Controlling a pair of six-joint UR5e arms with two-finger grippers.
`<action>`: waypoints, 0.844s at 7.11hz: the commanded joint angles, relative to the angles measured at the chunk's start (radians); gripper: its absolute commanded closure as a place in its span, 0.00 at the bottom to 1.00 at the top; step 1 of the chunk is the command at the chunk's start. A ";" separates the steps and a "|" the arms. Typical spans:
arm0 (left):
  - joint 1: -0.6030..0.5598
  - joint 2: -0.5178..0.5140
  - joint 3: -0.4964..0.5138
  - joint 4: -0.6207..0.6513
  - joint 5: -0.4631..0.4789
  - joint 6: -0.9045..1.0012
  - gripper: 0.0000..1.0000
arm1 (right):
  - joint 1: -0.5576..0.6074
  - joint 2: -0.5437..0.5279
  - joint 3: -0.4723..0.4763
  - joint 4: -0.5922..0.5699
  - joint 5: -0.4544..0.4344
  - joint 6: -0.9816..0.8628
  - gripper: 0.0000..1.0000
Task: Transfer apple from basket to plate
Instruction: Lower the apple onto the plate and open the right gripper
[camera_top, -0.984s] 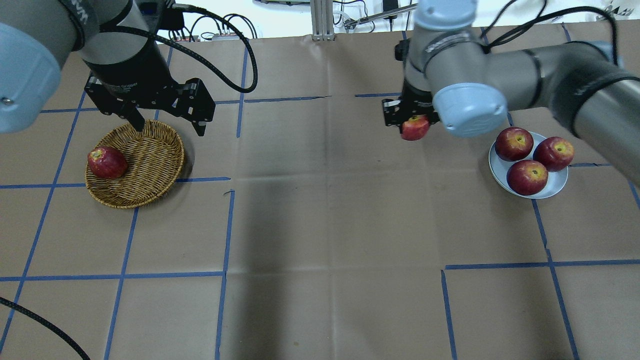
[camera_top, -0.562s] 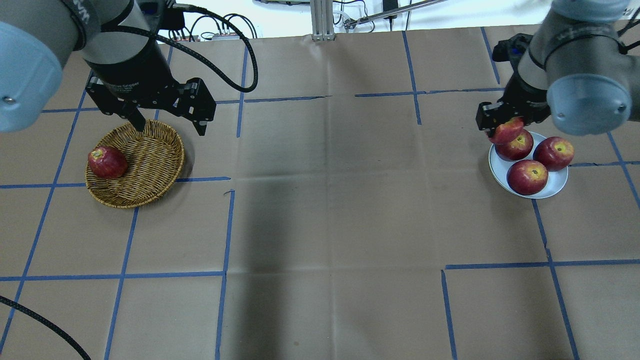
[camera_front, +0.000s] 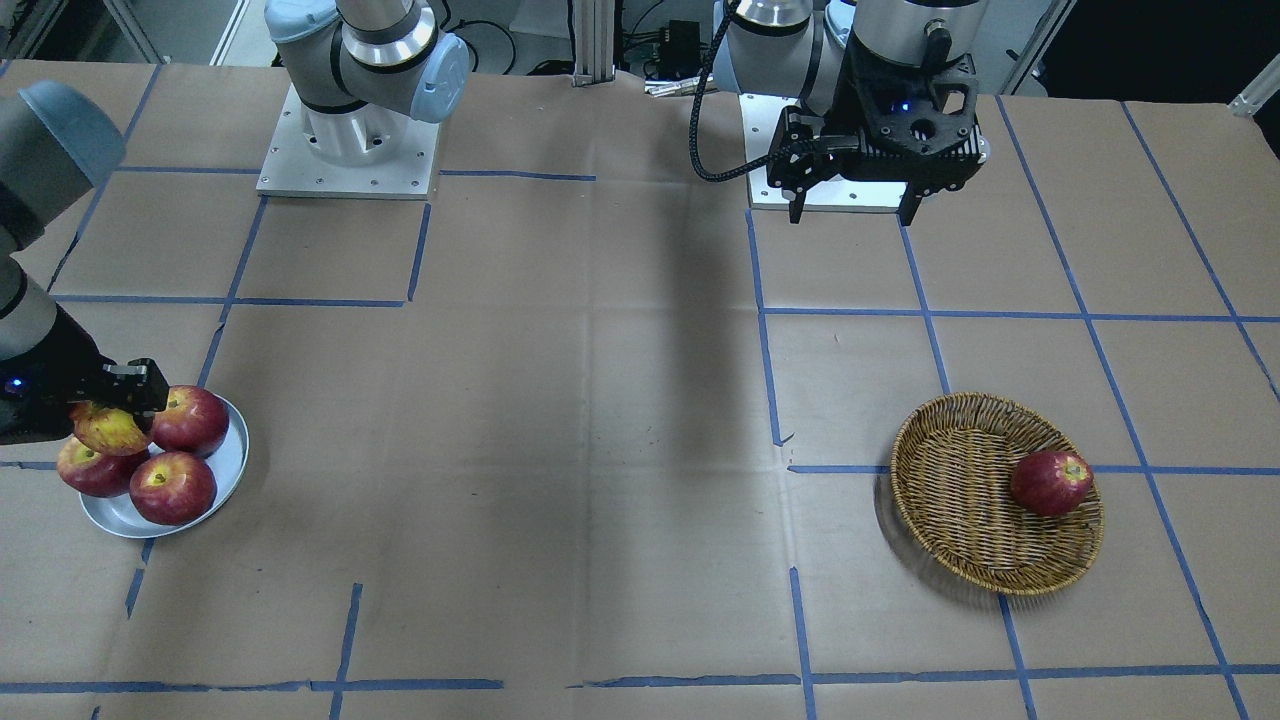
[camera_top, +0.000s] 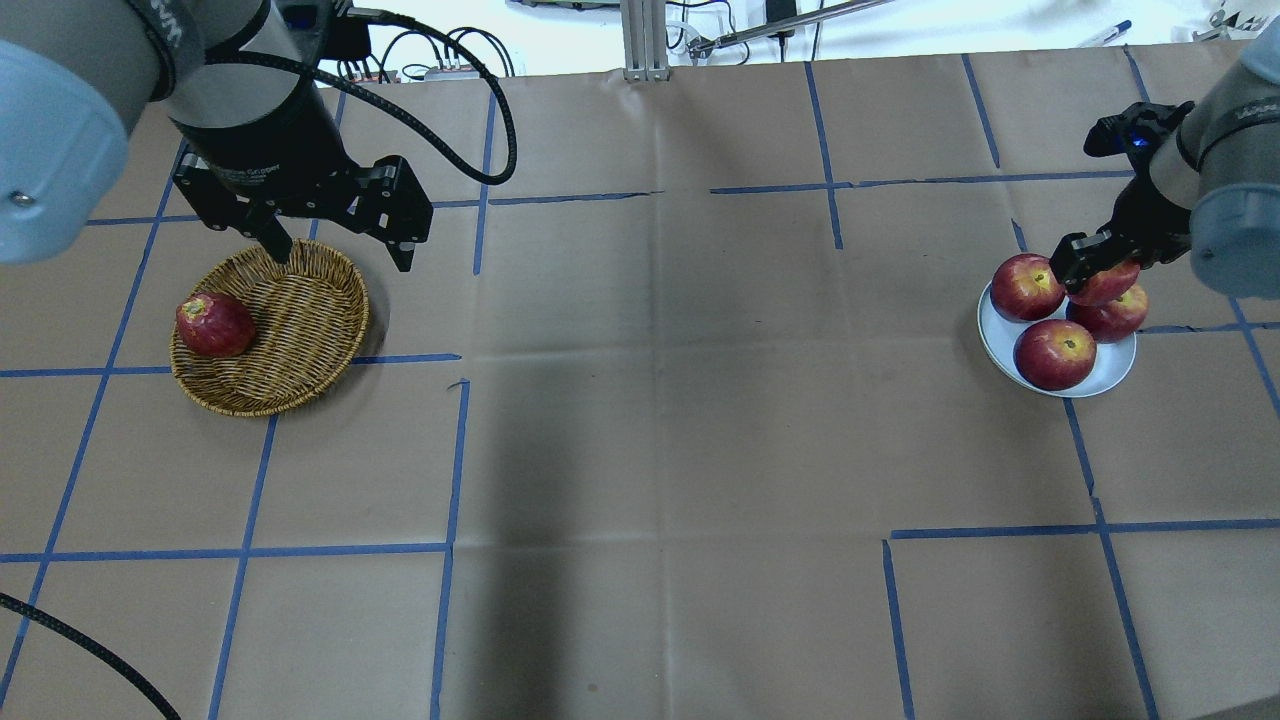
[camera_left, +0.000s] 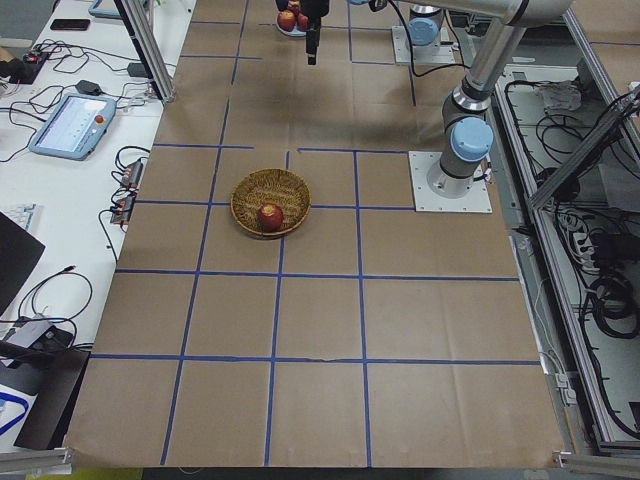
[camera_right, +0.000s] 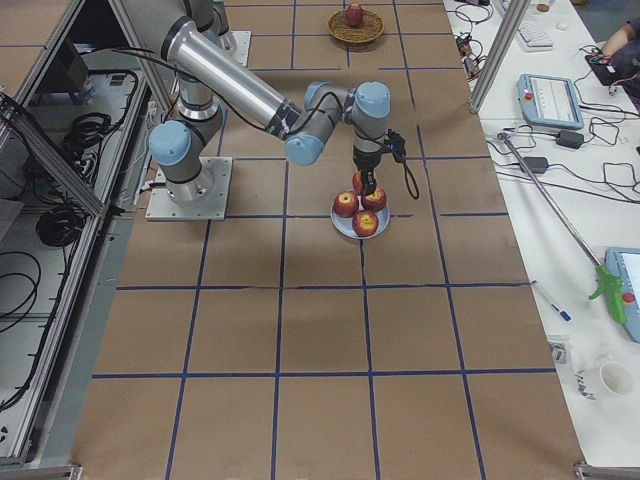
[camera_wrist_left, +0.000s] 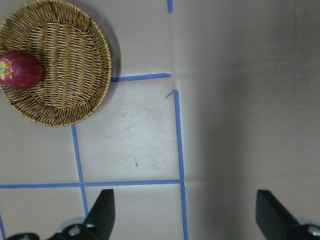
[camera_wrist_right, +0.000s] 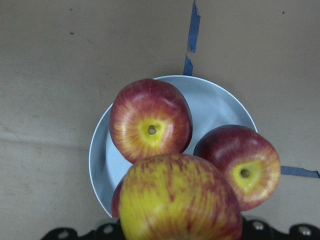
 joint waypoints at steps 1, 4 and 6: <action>0.000 0.000 0.000 0.000 0.000 0.000 0.01 | -0.009 0.029 0.008 -0.016 -0.007 -0.015 0.50; 0.000 0.003 -0.001 -0.002 0.000 0.000 0.01 | -0.023 0.049 0.008 -0.015 -0.008 -0.013 0.46; 0.000 0.002 -0.001 -0.002 0.000 0.000 0.01 | -0.024 0.051 0.008 -0.012 -0.013 -0.012 0.00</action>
